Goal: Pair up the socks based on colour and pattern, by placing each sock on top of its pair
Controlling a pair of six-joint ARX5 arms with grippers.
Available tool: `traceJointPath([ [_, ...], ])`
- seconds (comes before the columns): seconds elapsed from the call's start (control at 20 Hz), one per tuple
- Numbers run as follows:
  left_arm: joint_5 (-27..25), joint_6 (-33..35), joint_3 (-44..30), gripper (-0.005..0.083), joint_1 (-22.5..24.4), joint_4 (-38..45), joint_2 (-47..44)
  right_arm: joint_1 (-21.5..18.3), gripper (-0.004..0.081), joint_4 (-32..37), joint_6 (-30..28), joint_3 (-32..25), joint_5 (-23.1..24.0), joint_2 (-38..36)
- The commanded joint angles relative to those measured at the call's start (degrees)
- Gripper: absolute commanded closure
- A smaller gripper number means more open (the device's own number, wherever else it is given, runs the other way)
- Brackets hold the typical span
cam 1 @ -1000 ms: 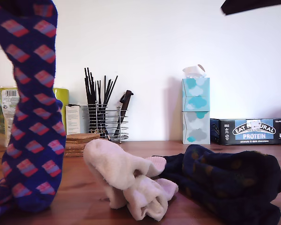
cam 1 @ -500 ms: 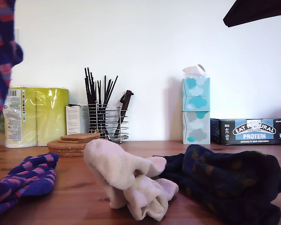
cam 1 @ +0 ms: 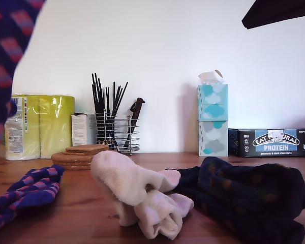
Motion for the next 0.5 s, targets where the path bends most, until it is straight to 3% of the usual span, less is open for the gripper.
traceJointPath([
  [0.0, -0.3, 1.7, -1.1, 0.0797, 1.2, 0.9, 1.3, 0.2, 0.0784, 0.6, -0.3, -0.7, -0.4, -0.3],
  [0.45, -0.5, 4.9, -1.1, 0.0797, 10.7, 8.2, 16.1, 0.2, 0.0784, 1.1, -0.3, -0.7, -0.3, -0.3],
])
